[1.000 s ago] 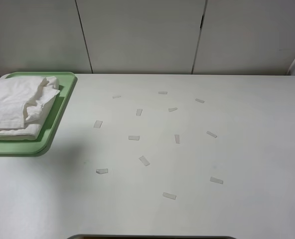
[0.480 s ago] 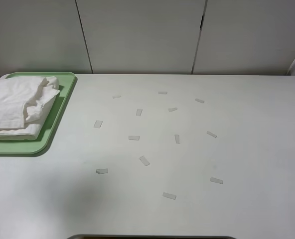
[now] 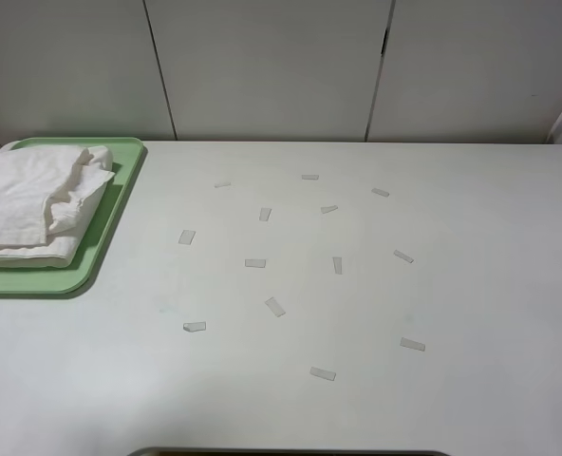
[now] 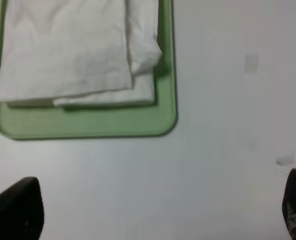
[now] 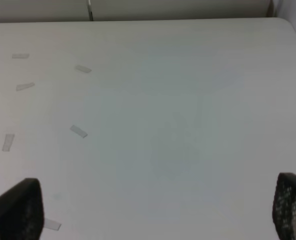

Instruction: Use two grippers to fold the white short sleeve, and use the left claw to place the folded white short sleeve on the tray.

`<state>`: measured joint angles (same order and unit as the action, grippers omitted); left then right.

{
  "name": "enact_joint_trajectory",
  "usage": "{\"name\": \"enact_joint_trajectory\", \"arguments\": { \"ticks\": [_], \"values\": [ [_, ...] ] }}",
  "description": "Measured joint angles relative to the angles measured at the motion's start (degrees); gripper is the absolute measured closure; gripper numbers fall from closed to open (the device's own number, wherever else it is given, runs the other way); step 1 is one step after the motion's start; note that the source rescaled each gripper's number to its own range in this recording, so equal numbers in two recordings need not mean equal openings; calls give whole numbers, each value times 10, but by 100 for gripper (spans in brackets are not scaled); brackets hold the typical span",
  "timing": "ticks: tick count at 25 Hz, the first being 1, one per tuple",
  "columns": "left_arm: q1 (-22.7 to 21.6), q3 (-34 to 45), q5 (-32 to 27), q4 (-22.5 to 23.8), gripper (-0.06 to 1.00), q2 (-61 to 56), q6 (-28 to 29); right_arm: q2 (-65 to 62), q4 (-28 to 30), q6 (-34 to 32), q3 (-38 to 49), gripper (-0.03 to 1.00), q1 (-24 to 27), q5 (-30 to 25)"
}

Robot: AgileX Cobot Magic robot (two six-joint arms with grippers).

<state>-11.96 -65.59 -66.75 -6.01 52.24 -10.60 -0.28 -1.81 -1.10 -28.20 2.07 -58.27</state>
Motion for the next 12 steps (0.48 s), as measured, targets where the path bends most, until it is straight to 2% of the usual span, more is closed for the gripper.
{"name": "enact_joint_trajectory", "arguments": {
  "ticks": [12],
  "values": [
    [0, 221, 0, -9, 0, -271, 0, 0, 0, 0, 0, -3, 0, 0]
  ]
}}
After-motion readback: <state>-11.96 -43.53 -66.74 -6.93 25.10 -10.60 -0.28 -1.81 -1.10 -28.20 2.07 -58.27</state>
